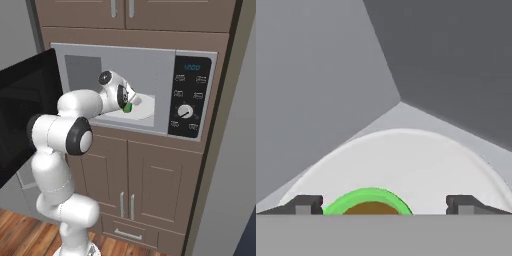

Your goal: Place the microwavable item in the microwave. Then, close the microwave door and press the start button.

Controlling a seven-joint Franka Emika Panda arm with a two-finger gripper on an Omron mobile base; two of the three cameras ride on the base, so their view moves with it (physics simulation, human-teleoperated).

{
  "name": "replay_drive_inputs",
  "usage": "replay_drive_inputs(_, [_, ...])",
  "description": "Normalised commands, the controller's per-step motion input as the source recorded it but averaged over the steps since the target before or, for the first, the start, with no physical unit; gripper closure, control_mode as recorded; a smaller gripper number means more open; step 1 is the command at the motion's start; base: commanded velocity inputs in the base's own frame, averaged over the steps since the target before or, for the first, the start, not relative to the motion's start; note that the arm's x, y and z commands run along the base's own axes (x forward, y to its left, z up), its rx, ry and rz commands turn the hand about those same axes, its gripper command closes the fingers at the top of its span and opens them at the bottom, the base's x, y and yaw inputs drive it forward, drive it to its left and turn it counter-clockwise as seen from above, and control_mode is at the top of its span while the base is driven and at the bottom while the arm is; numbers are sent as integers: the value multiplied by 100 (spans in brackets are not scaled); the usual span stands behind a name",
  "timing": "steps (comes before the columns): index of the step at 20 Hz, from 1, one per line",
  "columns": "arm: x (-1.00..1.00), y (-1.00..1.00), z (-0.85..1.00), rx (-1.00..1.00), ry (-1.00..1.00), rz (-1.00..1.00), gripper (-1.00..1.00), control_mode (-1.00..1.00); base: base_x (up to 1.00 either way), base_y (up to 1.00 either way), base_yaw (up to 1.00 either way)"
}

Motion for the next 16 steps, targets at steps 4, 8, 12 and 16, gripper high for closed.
replay_drive_inputs(4, [-92,0,6,0,-25,1,-100,-100,0,0,0])
replay_drive_inputs(8, [-89,0,14,0,-19,0,-100,-100,0,0,0])
replay_drive_inputs(12, [-85,11,28,0,-4,0,-100,-100,0,0,0])
replay_drive_inputs(16, [-73,11,79,0,1,0,-100,-100,0,0,0])
